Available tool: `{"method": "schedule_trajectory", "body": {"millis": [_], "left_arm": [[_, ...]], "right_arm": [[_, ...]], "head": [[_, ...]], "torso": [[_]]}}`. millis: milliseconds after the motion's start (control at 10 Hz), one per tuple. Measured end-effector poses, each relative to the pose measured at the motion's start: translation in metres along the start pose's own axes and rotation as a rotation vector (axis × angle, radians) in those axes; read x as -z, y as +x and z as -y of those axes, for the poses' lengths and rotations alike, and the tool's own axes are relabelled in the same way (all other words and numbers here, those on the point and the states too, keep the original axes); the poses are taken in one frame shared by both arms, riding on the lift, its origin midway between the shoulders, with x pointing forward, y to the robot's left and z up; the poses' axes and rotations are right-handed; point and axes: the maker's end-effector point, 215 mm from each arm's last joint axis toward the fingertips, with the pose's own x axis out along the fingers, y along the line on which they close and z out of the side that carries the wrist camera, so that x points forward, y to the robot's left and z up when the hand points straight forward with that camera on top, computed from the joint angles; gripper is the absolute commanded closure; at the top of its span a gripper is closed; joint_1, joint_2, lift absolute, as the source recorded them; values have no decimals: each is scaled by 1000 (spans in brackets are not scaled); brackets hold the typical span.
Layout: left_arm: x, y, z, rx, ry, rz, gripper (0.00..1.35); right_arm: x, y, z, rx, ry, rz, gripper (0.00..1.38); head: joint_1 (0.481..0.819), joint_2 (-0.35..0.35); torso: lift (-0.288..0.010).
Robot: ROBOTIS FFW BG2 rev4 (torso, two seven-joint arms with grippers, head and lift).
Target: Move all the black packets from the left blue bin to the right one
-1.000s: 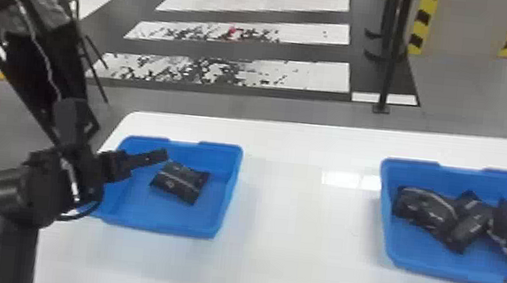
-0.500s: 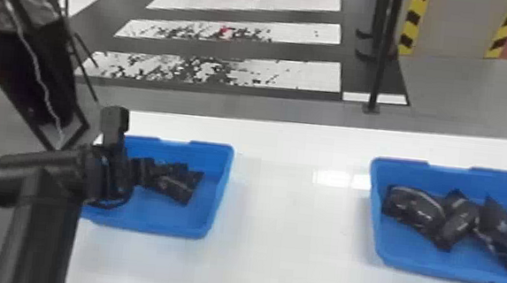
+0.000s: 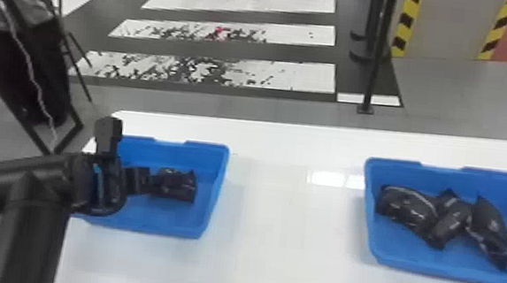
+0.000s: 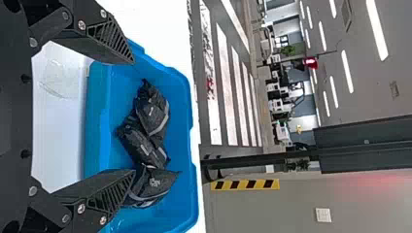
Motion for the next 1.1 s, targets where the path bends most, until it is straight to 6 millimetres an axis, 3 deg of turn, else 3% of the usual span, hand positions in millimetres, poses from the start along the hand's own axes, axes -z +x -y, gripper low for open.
{"method": "schedule_trajectory", "body": {"millis": [400,600,800,1100], "left_arm": [[-21,-53,75,188,85,161,1202],[-30,-91,137,333,135,263,1202],[-34,-130,204,512,169,357,1202],[-17,-166,287,748,177,393,1202]], "right_arm": [[-7,2,-1,-4,-2,15,249],[-21,7,-10,-29,9,47,251],[-40,18,-44,-126,70,99,257],[-62,35,-97,-309,170,140,257]], "head": [[695,108],[695,49],[695,20],[695,-16]], "torso": [[-154],[-154],[-154],[-154]]}}
